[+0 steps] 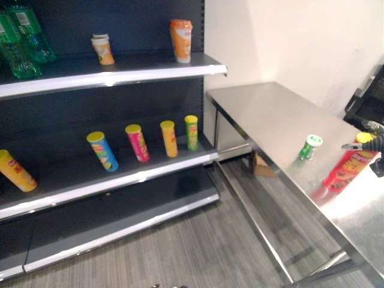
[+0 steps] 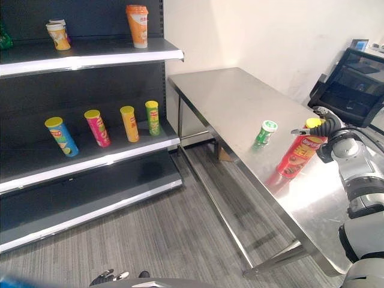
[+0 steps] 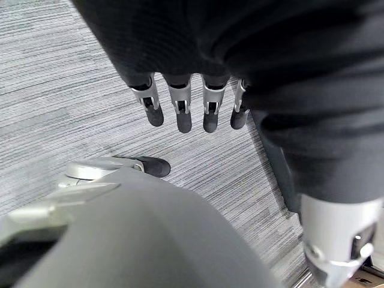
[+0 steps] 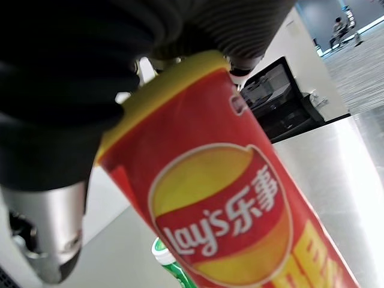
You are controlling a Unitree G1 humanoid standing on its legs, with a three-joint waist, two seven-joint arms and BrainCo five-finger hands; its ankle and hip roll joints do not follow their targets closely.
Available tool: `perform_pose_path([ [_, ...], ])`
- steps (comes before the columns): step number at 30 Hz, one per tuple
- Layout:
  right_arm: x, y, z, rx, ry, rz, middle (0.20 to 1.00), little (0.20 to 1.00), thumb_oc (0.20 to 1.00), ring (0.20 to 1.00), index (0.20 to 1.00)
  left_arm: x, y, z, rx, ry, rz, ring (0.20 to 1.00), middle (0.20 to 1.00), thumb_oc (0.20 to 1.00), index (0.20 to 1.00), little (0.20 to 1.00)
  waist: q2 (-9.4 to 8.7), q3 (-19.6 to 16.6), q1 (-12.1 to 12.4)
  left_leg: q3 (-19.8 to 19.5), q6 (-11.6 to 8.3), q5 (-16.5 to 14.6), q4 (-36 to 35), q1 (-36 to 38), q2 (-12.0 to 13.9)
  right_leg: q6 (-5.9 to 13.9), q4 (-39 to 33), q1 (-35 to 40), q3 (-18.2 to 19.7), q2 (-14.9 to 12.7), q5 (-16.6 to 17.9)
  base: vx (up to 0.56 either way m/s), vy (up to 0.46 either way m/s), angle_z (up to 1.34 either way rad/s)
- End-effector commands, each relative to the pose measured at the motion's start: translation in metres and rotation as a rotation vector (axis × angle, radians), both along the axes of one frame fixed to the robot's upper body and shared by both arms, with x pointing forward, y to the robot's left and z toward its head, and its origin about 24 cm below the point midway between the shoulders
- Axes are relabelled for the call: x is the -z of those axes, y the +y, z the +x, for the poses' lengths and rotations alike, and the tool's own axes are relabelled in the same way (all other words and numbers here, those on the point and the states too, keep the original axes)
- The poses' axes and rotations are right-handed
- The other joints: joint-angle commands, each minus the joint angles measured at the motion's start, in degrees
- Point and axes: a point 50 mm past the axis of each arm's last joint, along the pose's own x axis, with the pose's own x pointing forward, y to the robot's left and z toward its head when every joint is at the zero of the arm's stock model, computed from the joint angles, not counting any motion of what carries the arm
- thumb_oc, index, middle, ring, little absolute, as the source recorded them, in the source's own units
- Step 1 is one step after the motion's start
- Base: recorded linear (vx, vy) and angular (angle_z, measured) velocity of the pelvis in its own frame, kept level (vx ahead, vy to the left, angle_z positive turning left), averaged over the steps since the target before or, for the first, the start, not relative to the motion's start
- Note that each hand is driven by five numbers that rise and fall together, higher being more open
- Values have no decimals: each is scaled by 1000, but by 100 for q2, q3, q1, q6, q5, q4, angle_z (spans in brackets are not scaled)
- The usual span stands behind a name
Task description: Put the goods on the table back onto the shelves and tidy them up.
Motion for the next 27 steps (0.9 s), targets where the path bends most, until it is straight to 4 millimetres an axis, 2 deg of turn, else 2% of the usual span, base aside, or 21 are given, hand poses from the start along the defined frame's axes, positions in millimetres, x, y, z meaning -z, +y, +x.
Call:
perform_pose_path([
  [1,-2,12,10,-59,34,11,1000,1000,1000,1000,1000,-6,8,22,49,-55,23,1000,1000,1000,1000,1000,-334,83,101,229,-248,-455,65,443,-26,101,172,-65,195,-157,-297,0,0,0],
  [7,10,3,5,-26,156,-55,1000,1000,1000,1000,1000,-7,9,25,46,-63,20,1000,1000,1000,1000,1000,-350,91,87,248,-247,-458,65,449,-20,97,195,-70,210,-163,-305,0,0,0],
  [8,11,1,4,-14,167,-64,884,884,884,884,884,-6,8,25,46,-62,18,1000,1000,1000,1000,1000,-353,90,81,252,-247,-458,65,449,-18,97,192,-69,209,-164,-305,0,0,0],
  [9,11,1,4,-14,166,-64,605,605,605,605,605,-6,8,25,45,-62,18,1000,1000,1000,1000,1000,-352,90,80,252,-247,-458,65,449,-18,97,192,-69,209,-164,-305,0,0,0],
  [10,11,-1,2,-1,180,-75,426,426,426,426,426,-6,9,24,44,-58,19,1000,1000,1000,1000,1000,-356,88,67,258,-248,-458,65,450,-15,95,193,-66,208,-163,-303,0,0,0],
  [11,12,-4,1,16,191,-96,200,200,200,200,200,-6,9,24,37,-51,20,1000,1000,1000,1000,1000,-352,92,43,277,-249,-454,65,447,-15,92,198,-70,225,-159,-310,0,0,0],
  [20,5,-6,2,45,163,-157,200,200,200,200,200,-5,8,22,14,-37,21,1000,1000,1000,1000,1000,-328,105,-68,367,-256,-462,65,484,23,78,207,-90,313,-138,-315,-4,-4,0],
  [24,-7,4,5,-7,65,-153,200,200,200,200,200,-6,11,23,-14,-59,19,1000,1000,1000,1000,1000,-301,130,-108,388,-261,-468,65,514,62,61,200,-93,381,-111,-329,-20,-32,-7],
  [25,-16,14,4,-60,-24,-142,200,200,200,200,200,-7,13,23,-41,-77,23,1000,1000,1000,1000,1000,-278,149,-124,391,-258,-459,65,535,89,46,189,-86,420,-85,-343,-11,-39,-12],
  [27,-19,15,1,-71,-67,-129,200,200,200,200,200,-8,14,25,-49,-88,22,1000,1000,1000,1000,1000,-276,165,-110,390,-252,-453,65,549,103,38,185,-76,439,-76,-352,-13,-33,-13],
])
